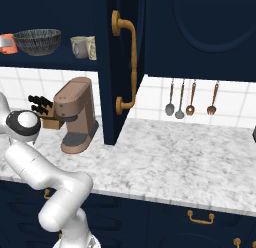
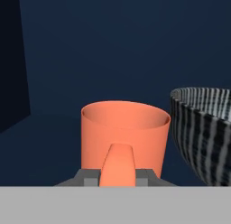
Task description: Gather all objects into one cabinet and sort the glasses and bowls to opposite sides.
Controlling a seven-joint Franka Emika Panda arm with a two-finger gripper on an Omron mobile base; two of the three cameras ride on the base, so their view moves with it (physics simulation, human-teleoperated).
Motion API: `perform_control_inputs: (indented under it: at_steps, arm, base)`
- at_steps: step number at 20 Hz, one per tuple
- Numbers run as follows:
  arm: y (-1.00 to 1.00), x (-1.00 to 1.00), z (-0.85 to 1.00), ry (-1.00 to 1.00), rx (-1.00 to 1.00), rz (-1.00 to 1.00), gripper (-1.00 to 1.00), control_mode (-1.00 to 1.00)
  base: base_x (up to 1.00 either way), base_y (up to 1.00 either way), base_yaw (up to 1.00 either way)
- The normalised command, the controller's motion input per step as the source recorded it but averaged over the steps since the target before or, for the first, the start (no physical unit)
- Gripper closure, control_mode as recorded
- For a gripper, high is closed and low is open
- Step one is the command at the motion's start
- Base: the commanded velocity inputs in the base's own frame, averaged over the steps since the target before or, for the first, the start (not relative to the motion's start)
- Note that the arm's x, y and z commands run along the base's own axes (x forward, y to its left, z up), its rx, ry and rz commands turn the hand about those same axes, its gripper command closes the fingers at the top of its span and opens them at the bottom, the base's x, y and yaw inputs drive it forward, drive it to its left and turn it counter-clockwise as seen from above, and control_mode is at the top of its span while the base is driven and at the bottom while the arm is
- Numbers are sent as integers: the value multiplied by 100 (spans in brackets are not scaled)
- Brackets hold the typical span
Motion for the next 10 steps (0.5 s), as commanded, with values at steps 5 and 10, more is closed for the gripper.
perform_control_inputs:
  at_steps: [5,10]
  arm:
    - [0,0,0,0,0,0,100,-100]
    - [0,-16,0,0,0,0,100,-100]
  base:
    - [0,0,0]
    - [0,0,0]
